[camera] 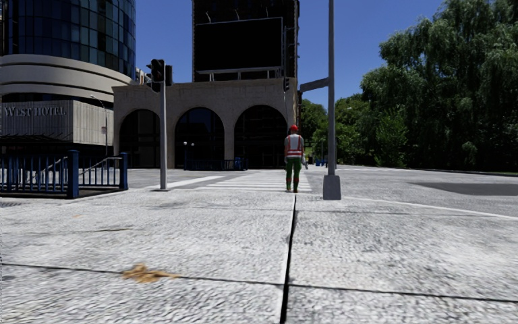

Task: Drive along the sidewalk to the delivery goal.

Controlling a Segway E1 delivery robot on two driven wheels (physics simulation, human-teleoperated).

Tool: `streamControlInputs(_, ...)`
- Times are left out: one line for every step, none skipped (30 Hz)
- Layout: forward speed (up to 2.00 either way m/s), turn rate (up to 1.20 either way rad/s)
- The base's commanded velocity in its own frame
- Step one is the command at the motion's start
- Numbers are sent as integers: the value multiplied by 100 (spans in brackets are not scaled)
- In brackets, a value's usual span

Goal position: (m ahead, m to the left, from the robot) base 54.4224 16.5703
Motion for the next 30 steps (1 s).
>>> streamControlInputs(199,27)
streamControlInputs(199,6)
streamControlInputs(199,0)
streamControlInputs(199,0)
streamControlInputs(199,0)
streamControlInputs(199,0)
streamControlInputs(199,0)
streamControlInputs(199,0)
streamControlInputs(199,0)
streamControlInputs(199,0)
streamControlInputs(199,8)
streamControlInputs(199,8)
streamControlInputs(199,18)
streamControlInputs(199,20)
streamControlInputs(199,20)
streamControlInputs(199,20)
streamControlInputs(199,20)
streamControlInputs(199,20)
streamControlInputs(199,20)
streamControlInputs(199,20)
streamControlInputs(199,20)
streamControlInputs(199,20)
streamControlInputs(199,20)
streamControlInputs(199,20)
streamControlInputs(199,20)
streamControlInputs(199,20)
streamControlInputs(199,17)
streamControlInputs(199,14)
streamControlInputs(199,14)
streamControlInputs(199,13)
